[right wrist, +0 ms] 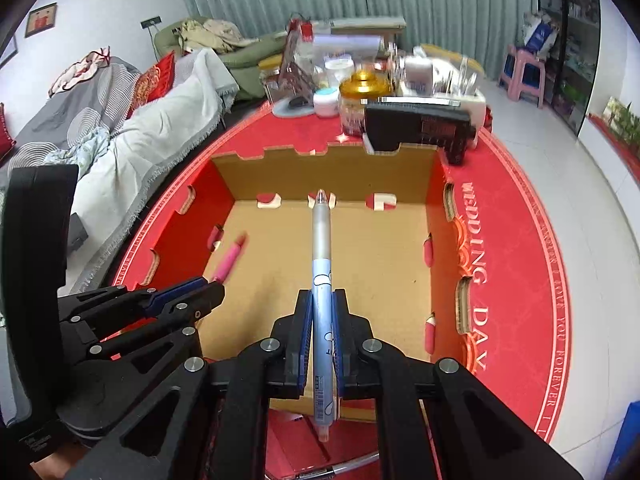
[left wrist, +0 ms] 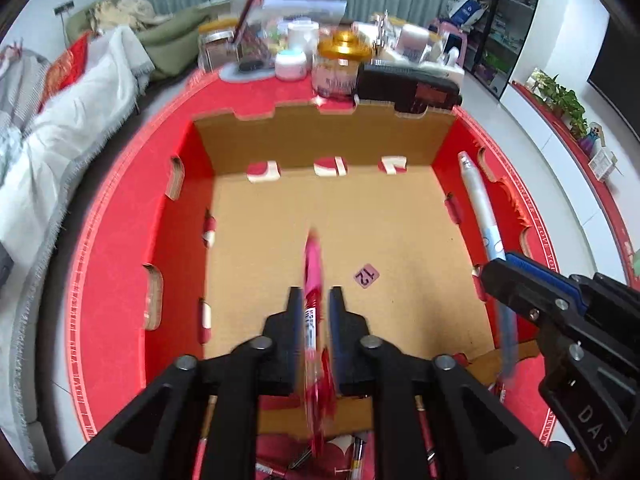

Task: Organize rigid objects
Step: 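Open the left tool dropping the pink pen while the right tool releases its pen into the box, then move both tools back down to the pen pile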

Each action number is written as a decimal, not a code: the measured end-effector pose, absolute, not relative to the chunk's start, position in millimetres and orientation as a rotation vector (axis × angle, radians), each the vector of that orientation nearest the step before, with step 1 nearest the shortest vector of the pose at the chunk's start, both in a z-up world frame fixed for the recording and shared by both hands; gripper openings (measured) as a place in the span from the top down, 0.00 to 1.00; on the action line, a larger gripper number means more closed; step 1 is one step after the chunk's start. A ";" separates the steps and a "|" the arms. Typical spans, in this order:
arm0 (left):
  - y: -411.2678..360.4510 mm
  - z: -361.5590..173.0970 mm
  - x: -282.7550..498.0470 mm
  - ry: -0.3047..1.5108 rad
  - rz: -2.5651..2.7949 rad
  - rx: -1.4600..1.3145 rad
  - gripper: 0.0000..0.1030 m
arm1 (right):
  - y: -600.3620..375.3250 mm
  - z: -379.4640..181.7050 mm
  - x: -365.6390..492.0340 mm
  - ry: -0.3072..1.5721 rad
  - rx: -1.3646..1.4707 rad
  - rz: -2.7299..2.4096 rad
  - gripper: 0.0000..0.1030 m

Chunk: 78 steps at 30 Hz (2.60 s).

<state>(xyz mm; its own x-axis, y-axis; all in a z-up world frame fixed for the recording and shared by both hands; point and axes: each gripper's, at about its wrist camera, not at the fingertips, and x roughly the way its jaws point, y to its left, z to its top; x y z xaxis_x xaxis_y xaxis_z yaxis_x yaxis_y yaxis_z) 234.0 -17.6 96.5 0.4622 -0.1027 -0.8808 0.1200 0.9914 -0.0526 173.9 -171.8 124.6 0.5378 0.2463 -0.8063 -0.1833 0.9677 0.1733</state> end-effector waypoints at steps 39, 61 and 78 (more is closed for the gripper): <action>31.2 61.0 77.1 1.007 -0.348 0.144 0.53 | -245.7 60.7 -6.5 1.059 0.216 0.112 0.90; 53.3 29.2 73.9 1.162 -0.436 0.057 0.52 | -246.8 56.6 4.8 1.063 0.202 0.104 0.90; 62.4 44.2 121.3 1.102 -0.307 0.055 0.52 | -248.4 57.0 8.3 1.080 0.186 0.085 0.90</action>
<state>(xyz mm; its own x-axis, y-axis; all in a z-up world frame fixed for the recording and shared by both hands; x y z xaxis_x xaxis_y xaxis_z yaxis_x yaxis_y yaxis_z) 121.3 62.4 44.2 0.4140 -0.2170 -0.8840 0.2709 0.9566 -0.1079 8.3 -248.4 57.0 0.4701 0.1595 -0.8681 0.0216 0.9812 0.1920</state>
